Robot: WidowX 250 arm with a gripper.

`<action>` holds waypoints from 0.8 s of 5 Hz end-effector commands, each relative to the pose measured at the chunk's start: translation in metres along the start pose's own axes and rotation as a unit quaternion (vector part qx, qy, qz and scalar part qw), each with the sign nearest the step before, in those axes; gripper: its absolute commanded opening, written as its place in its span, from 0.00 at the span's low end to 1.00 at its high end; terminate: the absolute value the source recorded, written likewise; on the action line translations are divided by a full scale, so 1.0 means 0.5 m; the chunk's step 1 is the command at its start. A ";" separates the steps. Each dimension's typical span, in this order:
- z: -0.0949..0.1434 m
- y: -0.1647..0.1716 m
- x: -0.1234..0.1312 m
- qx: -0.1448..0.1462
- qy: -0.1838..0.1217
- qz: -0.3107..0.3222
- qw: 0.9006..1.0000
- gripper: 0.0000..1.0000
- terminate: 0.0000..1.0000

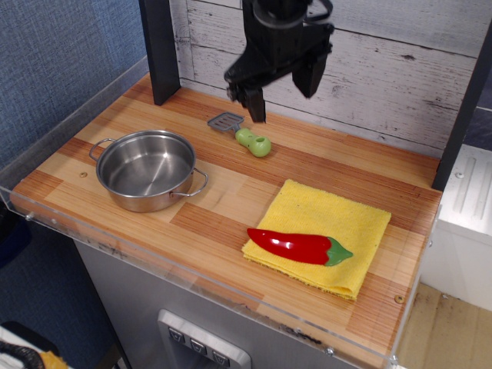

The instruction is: Move the knife from left side to right side

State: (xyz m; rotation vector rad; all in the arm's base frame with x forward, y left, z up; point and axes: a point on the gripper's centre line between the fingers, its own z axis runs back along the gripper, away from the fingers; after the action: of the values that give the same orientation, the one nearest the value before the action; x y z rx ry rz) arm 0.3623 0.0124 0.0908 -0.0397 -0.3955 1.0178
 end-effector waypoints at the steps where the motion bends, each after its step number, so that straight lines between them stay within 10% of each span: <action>1: -0.059 0.055 0.032 -0.006 0.006 0.032 0.999 1.00 0.00; 4: -0.128 0.082 0.035 -0.006 0.022 0.006 1.000 1.00 0.00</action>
State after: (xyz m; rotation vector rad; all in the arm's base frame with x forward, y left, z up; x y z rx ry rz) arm 0.3672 0.0593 0.0158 -0.0614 -0.3265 1.0325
